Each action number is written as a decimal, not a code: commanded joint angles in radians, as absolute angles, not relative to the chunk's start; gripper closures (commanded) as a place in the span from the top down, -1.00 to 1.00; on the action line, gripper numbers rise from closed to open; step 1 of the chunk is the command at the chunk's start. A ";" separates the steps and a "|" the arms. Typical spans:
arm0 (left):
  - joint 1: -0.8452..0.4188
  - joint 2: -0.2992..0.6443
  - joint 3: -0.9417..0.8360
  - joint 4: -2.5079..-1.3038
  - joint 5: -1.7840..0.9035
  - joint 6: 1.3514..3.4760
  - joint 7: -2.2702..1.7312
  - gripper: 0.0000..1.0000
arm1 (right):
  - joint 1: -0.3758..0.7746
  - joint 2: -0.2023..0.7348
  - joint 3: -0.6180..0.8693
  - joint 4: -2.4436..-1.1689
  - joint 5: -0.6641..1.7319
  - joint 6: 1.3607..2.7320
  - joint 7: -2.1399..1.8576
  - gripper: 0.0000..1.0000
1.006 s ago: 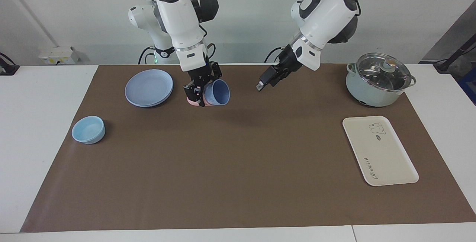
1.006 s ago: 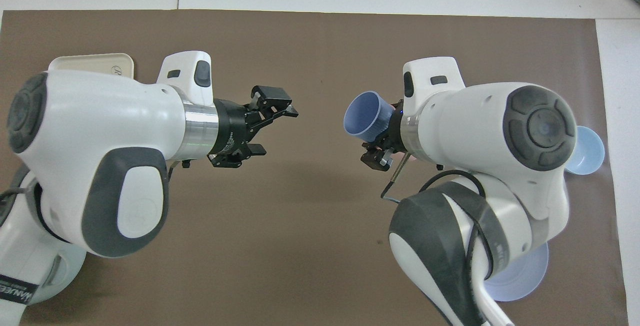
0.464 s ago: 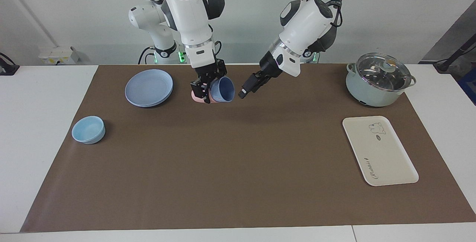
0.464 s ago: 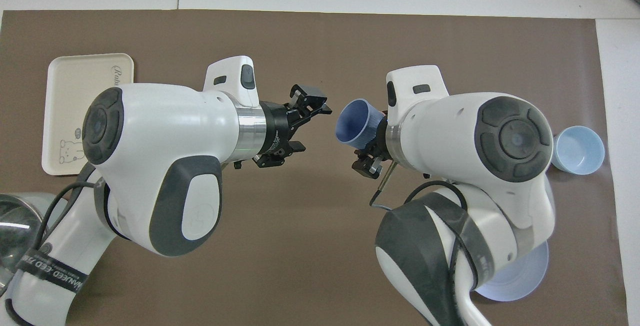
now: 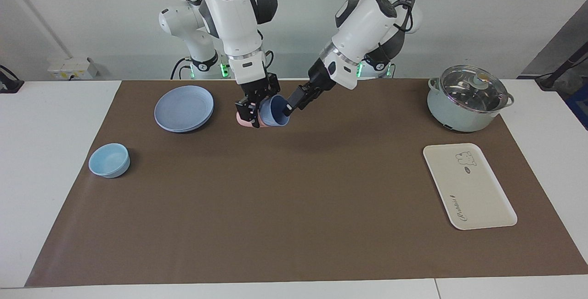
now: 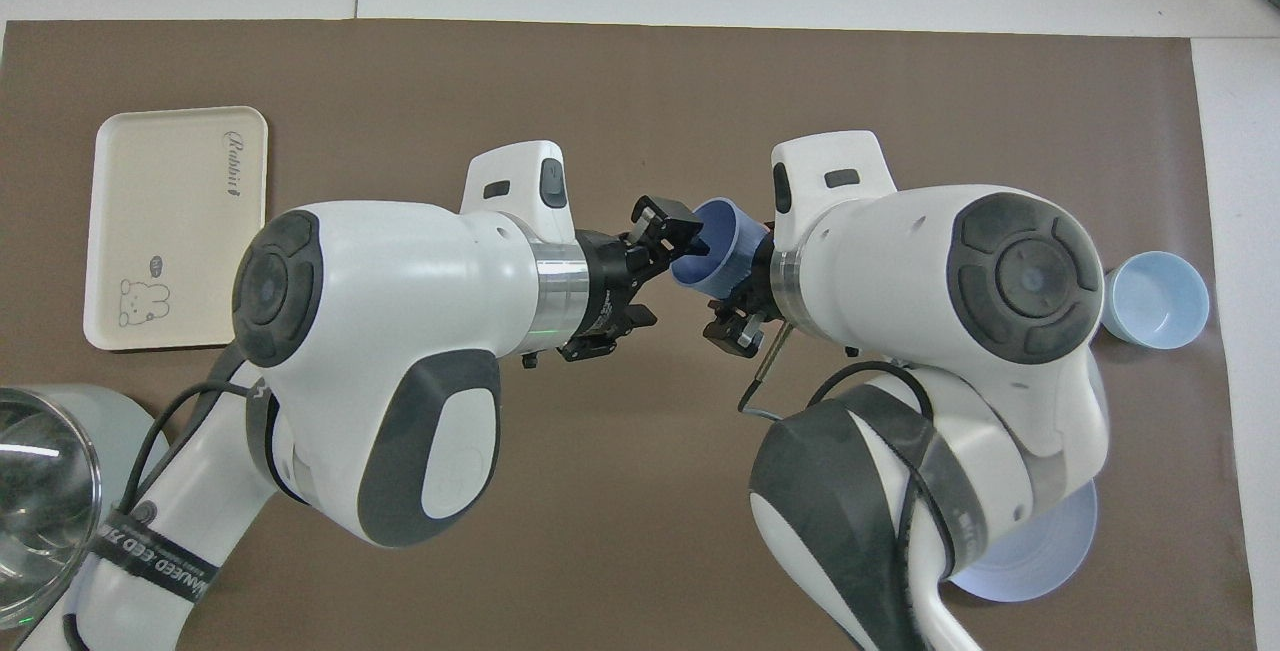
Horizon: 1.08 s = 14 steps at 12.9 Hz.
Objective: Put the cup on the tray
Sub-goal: 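Grasp the blue cup rim with the left gripper from the right gripper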
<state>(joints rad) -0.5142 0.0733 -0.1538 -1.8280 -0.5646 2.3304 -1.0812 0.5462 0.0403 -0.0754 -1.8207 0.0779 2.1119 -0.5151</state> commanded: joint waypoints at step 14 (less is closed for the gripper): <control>-0.407 0.159 -0.129 -1.617 -0.552 2.254 -1.078 -1.00 | 0.548 0.041 -0.074 -1.815 0.049 2.100 -0.479 -1.00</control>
